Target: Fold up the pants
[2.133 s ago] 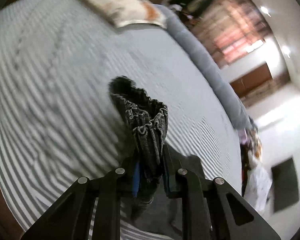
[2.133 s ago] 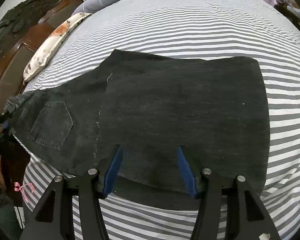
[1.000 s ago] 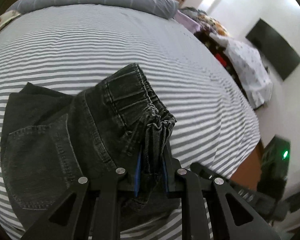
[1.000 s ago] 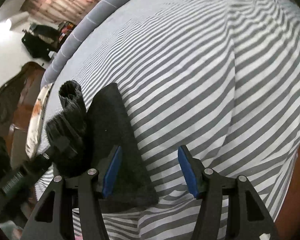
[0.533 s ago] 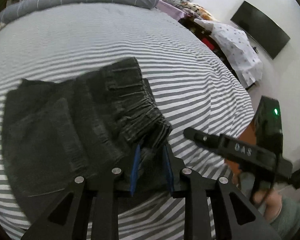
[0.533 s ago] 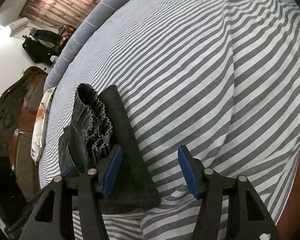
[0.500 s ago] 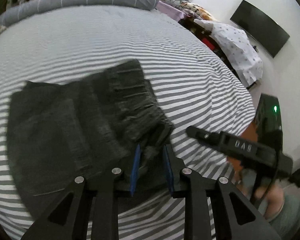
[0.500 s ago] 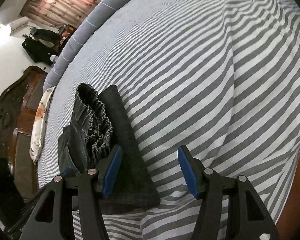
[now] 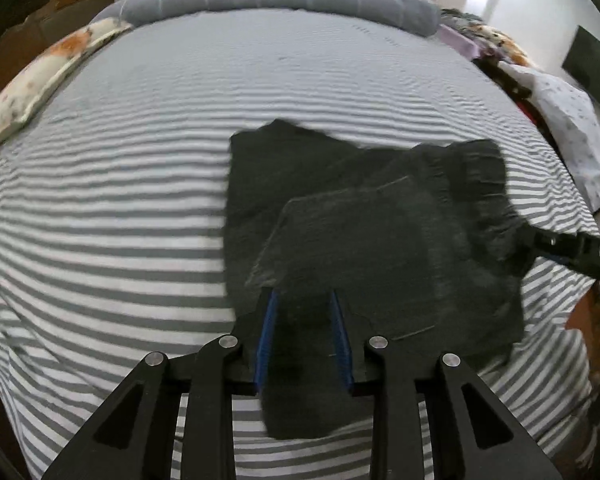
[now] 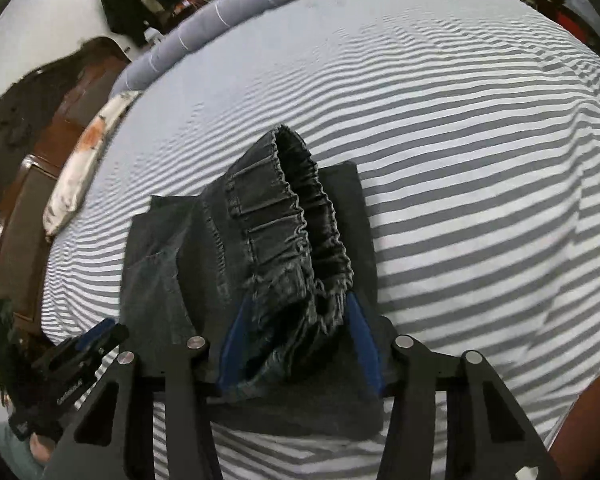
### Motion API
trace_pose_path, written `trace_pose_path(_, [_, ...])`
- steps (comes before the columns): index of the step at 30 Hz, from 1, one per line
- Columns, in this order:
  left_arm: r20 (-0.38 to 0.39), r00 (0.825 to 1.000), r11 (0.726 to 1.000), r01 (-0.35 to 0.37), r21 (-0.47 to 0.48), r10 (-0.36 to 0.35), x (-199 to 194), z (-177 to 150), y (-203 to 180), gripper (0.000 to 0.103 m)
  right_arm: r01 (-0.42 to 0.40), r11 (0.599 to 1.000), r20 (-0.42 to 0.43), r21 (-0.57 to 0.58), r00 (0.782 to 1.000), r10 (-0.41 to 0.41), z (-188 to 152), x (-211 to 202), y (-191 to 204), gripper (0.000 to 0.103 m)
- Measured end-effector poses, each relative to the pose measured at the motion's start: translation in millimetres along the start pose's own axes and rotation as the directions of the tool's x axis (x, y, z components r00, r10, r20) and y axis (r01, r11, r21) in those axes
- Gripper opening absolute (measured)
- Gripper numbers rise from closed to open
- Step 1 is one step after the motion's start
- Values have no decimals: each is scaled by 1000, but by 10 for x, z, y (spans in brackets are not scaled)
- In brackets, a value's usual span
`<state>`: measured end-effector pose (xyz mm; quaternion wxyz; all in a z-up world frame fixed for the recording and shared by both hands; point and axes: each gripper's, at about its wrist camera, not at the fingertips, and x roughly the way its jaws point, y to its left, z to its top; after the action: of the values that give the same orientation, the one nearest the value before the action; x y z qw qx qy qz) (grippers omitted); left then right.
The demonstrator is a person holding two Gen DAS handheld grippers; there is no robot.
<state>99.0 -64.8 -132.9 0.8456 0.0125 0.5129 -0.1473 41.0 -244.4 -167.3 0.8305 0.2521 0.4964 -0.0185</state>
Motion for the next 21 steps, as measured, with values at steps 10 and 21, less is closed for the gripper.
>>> trace_pose_path(10, [-5,1000,999,-22,23,23,135,-49,-15,32,115,988,7,-106,993,-114,89,69,293,31])
trace_pose_path(21, [-9,1000,1000,-2,3,2,205,-46,70,33,116,987,38,-111,993,-113,-37,-160,231,32])
